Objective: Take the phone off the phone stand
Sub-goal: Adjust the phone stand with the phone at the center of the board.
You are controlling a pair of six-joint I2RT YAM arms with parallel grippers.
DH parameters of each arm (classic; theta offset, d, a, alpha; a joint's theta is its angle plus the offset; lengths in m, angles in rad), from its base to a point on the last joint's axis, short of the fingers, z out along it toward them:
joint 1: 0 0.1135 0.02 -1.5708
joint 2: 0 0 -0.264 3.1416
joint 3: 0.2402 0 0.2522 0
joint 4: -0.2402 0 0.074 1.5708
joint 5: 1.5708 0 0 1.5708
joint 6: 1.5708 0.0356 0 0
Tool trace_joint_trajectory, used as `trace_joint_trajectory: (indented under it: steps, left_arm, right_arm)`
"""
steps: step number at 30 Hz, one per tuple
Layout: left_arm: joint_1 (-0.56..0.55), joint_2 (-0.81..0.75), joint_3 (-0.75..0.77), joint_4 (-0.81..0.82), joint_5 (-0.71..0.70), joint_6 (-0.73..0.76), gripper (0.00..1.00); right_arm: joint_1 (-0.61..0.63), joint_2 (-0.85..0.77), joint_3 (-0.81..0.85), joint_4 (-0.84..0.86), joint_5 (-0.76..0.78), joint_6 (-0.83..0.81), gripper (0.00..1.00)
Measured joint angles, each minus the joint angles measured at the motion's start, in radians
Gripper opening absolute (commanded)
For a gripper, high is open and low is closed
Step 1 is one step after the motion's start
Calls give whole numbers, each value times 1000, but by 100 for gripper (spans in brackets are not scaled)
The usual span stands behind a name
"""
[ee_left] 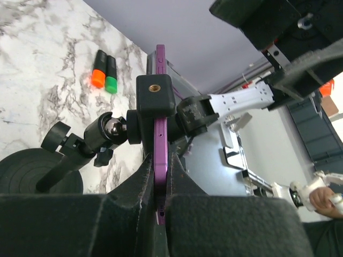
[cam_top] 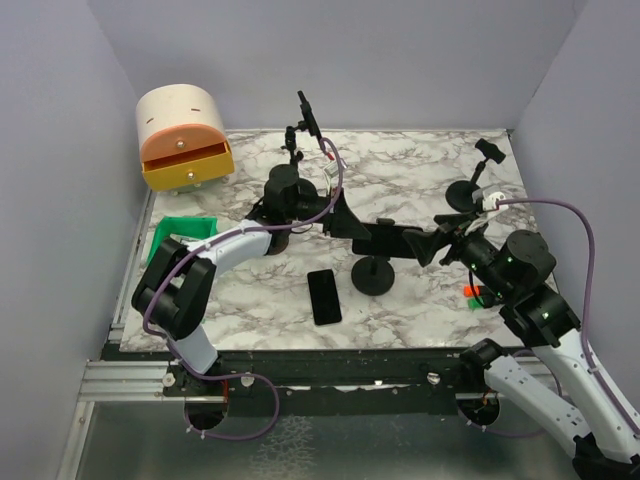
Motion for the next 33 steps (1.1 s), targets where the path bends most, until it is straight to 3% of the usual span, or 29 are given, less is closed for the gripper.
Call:
trace_joint_trajectory:
  steps: [4,12,25,33]
  left_arm:
    - [16,0,0,-1,58,3,0]
    - [26,-10,-13,-6,86,37,0]
    - [26,-37,-37,-18,90,64,0]
    - [26,-57,-50,-22,90,73,0]
  right_arm:
    - [0,14,24,-39,19,-8,82]
    - [0,27,-1,-80,12,45,60]
    - [0,76,-58,-86,-8,107,61]
    - [0,83,-100,-65,-46,149,46]
